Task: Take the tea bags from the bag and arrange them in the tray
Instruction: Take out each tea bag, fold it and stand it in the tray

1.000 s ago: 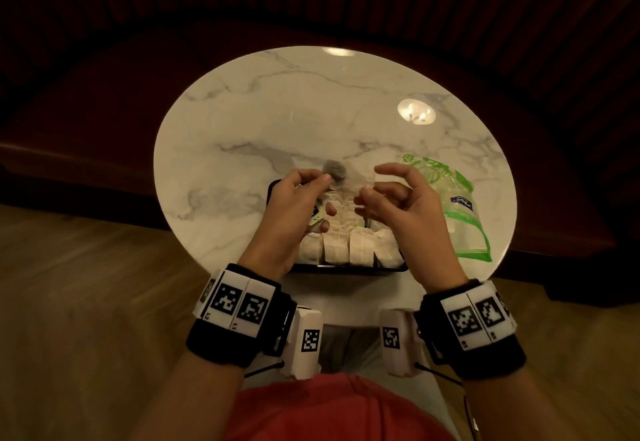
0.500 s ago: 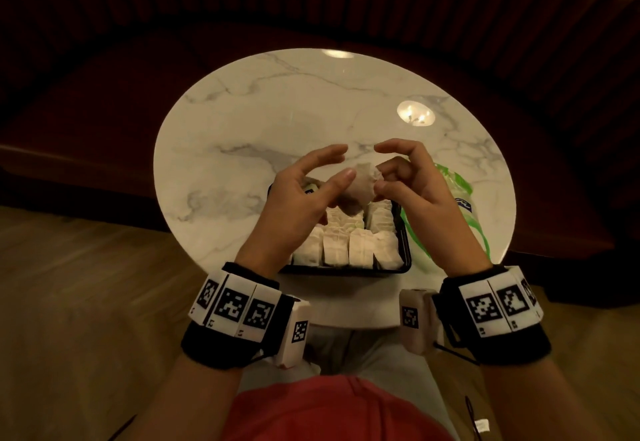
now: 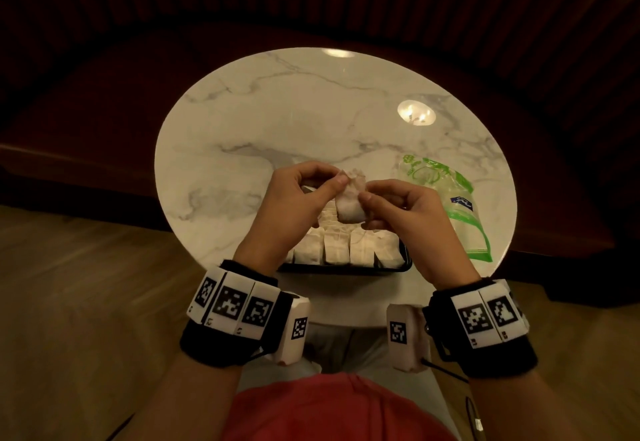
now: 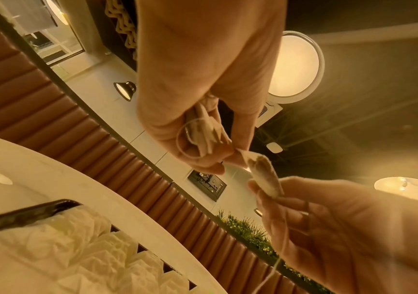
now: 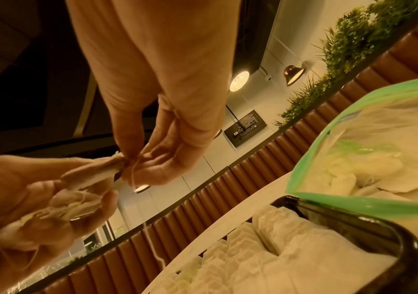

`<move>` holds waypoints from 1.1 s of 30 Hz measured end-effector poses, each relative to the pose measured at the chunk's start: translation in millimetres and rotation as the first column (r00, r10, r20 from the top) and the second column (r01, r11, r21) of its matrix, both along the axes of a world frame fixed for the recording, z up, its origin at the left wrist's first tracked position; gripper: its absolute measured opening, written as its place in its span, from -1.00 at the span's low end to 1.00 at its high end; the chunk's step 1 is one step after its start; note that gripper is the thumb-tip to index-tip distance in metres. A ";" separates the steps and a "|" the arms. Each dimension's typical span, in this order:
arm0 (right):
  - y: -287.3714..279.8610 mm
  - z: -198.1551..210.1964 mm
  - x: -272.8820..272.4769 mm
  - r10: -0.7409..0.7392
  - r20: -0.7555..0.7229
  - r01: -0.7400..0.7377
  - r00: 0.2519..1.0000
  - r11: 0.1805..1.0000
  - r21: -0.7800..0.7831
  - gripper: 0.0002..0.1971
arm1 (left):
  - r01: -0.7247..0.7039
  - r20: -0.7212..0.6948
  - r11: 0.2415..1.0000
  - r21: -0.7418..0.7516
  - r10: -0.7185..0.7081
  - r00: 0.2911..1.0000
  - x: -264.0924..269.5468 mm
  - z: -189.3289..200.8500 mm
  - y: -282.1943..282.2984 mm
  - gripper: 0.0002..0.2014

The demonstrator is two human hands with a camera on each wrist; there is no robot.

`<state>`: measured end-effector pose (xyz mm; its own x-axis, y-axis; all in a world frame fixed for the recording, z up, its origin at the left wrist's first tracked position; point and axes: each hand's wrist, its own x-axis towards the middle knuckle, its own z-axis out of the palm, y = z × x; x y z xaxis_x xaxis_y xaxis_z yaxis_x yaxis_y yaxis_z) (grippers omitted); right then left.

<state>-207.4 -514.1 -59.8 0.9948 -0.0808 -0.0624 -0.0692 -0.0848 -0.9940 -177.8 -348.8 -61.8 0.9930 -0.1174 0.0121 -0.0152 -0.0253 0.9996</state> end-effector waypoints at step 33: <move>-28.7 14.1 17.9 0.379 -0.202 -0.424 0.903 0.861 -0.280 -0.74 | 0.161 -0.194 0.987 0.024 -0.153 0.969 -0.8 5.7 1.9 -0.86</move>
<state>-189.5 -542.7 -45.7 0.9282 0.2866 -0.2372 -0.0942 -0.4358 -0.8951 -178.6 -346.9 -56.1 0.9457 -0.2686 -0.1833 0.1687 -0.0768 0.9827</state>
